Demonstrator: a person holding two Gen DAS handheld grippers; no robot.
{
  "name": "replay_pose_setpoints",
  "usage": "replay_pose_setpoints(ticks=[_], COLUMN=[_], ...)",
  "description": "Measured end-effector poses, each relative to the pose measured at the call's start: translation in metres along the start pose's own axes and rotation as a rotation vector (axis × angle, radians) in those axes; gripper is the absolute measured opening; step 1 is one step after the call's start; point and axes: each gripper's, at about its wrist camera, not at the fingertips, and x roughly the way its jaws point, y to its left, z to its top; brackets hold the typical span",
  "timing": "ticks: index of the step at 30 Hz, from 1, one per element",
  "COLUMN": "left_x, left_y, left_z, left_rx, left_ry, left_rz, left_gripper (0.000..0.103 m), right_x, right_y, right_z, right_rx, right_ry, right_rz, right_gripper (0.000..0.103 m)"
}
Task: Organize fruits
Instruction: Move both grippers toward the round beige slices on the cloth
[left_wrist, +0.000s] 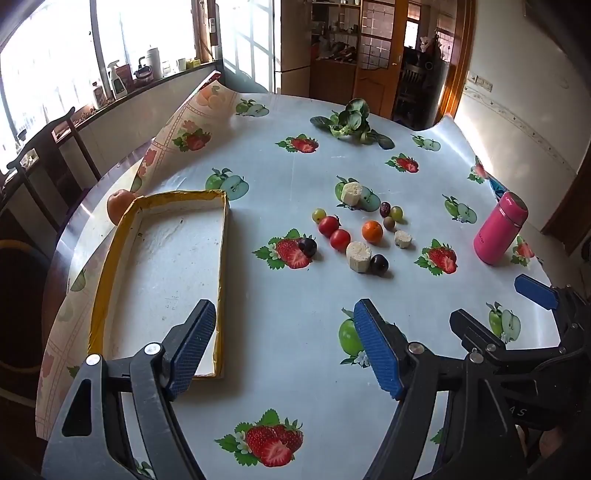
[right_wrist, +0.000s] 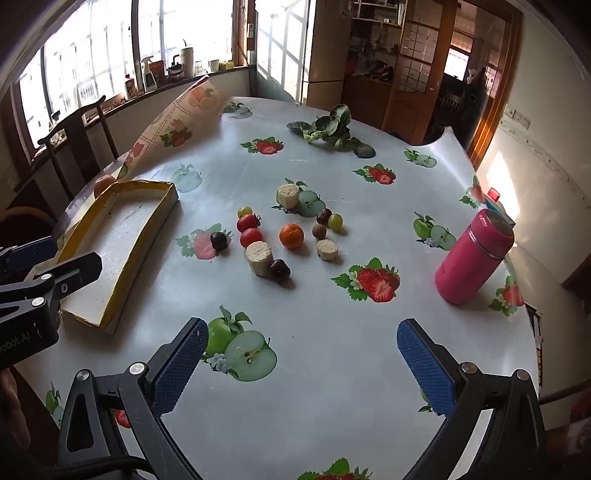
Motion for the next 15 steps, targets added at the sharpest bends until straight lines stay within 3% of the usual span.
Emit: replay_pose_setpoints(ticks=[9, 15], left_x=[0.012, 0.022], left_y=[-0.004, -0.003], left_z=[-0.004, -0.007], left_rx=[-0.019, -0.019], left_ry=[0.027, 0.059], left_rz=[-0.01, -0.035], left_gripper=[0.077, 0.077], right_x=[0.011, 0.026], right_y=[-0.006, -0.017], right_z=[-0.003, -0.009], right_rx=[0.008, 0.03], right_ry=[0.017, 0.055], right_rz=[0.06, 0.107], right_gripper=[0.103, 0.095])
